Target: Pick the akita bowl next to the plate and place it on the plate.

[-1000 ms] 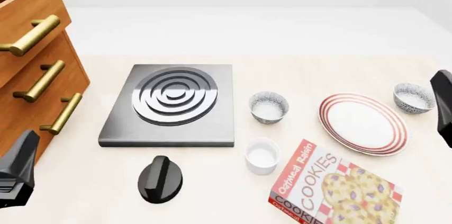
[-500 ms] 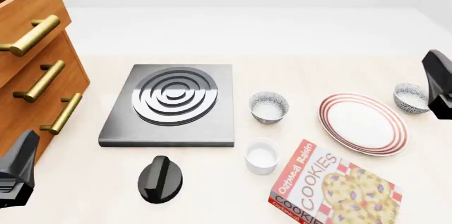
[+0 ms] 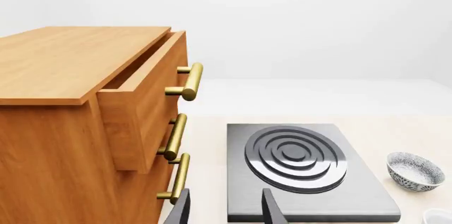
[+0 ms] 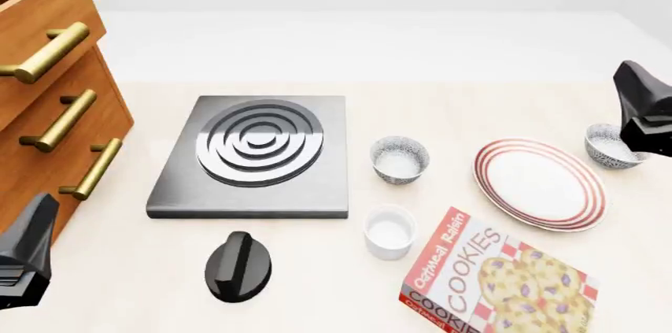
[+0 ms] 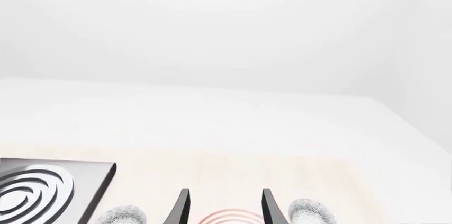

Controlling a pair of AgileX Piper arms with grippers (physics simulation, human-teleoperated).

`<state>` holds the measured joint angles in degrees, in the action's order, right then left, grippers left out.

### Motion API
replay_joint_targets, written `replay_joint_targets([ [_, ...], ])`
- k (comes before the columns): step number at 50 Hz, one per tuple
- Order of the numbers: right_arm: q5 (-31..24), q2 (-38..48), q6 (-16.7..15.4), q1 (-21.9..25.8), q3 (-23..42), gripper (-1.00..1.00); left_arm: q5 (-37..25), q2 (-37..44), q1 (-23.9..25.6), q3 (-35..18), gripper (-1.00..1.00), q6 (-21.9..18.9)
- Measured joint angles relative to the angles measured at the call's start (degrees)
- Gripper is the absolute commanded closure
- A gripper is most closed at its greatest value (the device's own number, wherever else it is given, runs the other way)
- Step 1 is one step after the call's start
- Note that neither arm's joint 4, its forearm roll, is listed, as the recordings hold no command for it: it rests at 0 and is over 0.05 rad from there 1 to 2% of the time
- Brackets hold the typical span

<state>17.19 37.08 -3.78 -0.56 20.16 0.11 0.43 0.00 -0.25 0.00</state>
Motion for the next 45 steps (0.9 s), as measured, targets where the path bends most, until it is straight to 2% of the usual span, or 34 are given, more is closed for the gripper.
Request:
replay_joint_targets([
  [45, 6.77, 15.90, -2.24, -2.32, 5.54, -1.00, 0.00, 0.00, 0.00, 0.00, -1.00, 0.00],
])
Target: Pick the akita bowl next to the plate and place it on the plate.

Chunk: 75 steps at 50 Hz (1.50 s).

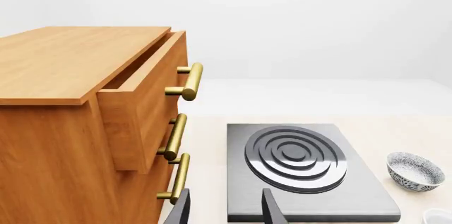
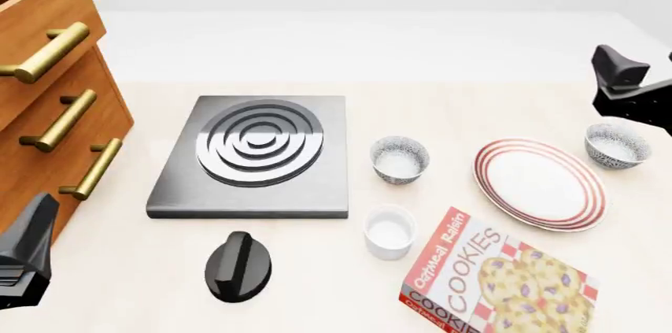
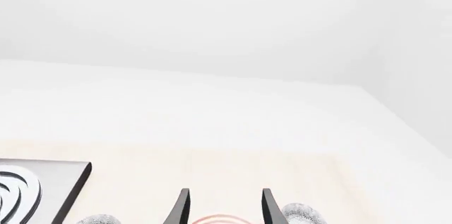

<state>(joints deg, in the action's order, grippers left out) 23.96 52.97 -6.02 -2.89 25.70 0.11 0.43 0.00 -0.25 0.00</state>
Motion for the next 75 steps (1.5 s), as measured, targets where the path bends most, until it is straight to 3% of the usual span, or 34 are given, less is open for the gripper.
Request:
replay_joint_targets([
  [33, 3.29, 9.70, -1.28, -2.46, 3.57, -1.00, 0.00, 0.00, 0.00, 0.00, -1.00, 0.00],
  [75, 3.06, 18.88, -0.13, -5.39, 9.08, -1.00, 0.00, 0.00, 0.00, 0.00, -1.00, 0.00],
])
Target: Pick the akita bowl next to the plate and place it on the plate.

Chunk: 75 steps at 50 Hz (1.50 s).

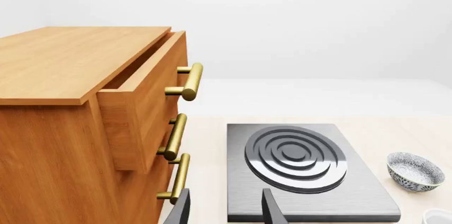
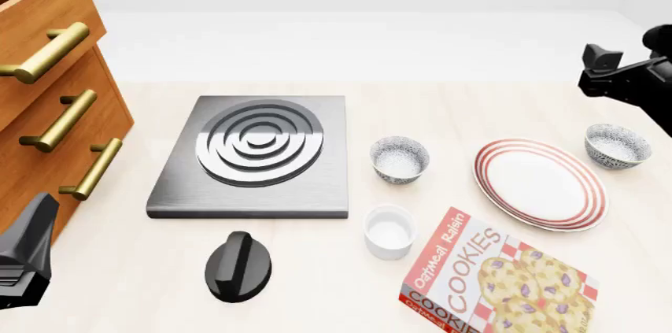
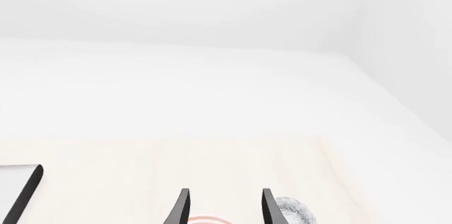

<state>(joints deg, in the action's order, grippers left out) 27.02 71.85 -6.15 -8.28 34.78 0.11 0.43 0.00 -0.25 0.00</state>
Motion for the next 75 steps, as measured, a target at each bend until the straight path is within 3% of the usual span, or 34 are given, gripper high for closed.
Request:
replay_joint_targets([
  [33, -0.39, 5.32, -0.87, -3.29, 4.58, -1.00, 0.00, 0.00, 0.00, 0.00, -1.00, 0.00],
  [75, -1.75, 11.11, 0.88, -8.11, 9.73, -1.00, 0.00, 0.00, 0.00, 0.00, -1.00, 0.00],
])
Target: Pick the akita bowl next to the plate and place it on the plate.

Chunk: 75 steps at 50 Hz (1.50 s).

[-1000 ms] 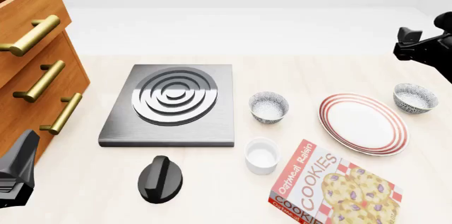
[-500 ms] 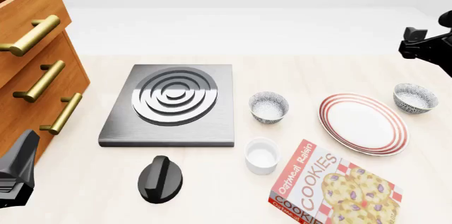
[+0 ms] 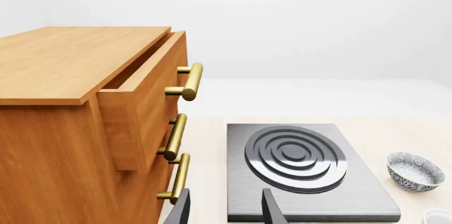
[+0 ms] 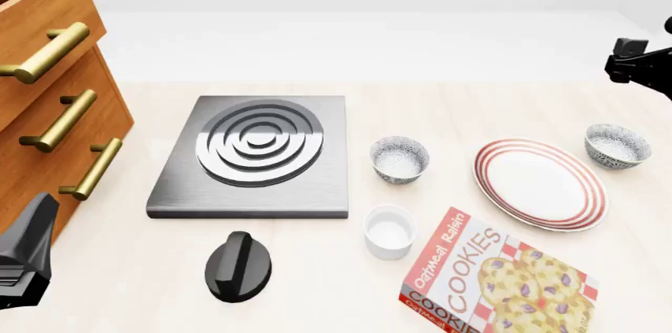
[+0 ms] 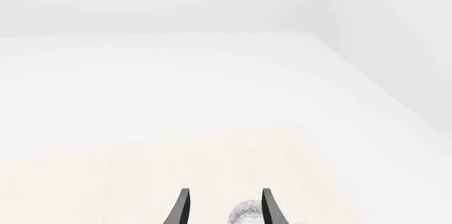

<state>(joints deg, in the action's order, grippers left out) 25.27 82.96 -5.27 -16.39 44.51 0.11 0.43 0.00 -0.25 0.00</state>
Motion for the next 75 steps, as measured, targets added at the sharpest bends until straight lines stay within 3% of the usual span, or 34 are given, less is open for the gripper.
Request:
replay_joint_targets([
  [75, -0.29, 7.60, 2.22, -6.94, 3.69, -1.00, 0.00, 0.00, 0.00, 0.00, -1.00, 0.00],
])
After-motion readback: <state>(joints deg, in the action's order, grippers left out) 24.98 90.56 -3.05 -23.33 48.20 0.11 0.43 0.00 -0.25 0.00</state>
